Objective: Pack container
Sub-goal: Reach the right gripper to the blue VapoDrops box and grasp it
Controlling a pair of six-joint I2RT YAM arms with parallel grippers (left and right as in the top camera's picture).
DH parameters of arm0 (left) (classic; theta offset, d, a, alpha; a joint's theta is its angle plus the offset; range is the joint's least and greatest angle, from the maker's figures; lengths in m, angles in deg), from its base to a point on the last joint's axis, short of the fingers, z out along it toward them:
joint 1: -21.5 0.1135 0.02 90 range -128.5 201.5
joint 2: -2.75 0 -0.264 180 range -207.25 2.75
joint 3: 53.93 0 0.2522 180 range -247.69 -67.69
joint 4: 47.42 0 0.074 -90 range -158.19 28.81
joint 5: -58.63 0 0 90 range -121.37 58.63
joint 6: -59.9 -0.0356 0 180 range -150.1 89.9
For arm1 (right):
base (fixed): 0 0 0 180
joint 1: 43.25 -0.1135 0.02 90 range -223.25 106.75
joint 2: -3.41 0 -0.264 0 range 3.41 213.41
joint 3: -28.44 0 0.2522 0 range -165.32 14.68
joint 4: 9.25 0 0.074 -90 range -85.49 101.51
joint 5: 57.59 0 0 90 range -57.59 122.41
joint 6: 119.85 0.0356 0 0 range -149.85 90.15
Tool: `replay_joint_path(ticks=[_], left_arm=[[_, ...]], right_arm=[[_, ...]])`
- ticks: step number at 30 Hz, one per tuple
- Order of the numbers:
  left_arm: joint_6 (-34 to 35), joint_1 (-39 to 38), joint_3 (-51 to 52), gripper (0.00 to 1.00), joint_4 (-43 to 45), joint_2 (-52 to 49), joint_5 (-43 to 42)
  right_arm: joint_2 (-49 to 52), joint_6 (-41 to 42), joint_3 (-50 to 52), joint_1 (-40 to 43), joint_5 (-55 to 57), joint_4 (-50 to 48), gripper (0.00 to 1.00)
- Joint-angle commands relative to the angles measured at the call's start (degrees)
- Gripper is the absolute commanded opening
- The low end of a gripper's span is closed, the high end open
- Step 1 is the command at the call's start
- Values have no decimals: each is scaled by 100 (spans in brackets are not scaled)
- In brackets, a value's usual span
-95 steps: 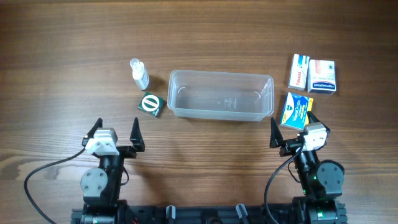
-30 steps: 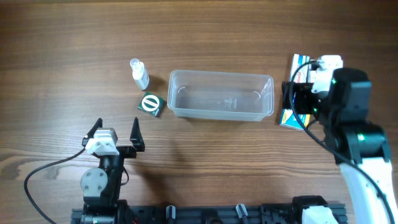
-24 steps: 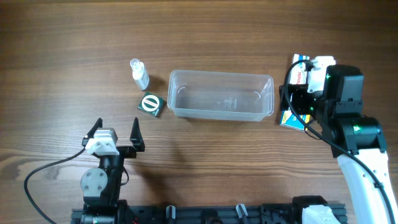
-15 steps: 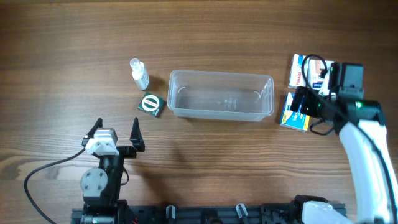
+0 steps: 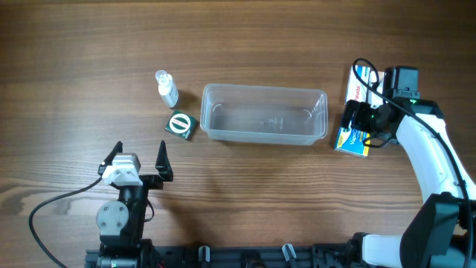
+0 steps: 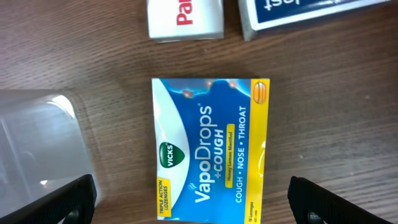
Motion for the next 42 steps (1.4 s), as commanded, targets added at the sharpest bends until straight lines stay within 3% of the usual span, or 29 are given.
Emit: replay_joint_path(ticks=[1,7,18,28,36,42], left_arm=[[-90,-31,31,100,0,50,57],[-90,-31,31,100,0,50,57],[-90,-31,31,100,0,50,57],[-90,-31,31,100,0,35,55],[-90,-31,31,100,0,35,57],[-90,-31,31,100,0,35,55]], right_arm=[[92,-216,-39,20,-96,-24,100],[96,-505,201,20,-98,-125,100],[439,-507,1123,20,256,-1495,100],[1113,-640,1189,20,251,-2149,100],[798,-612,1025,20,249,-1910,76],[308,-428,966,20,249,-1591,75]])
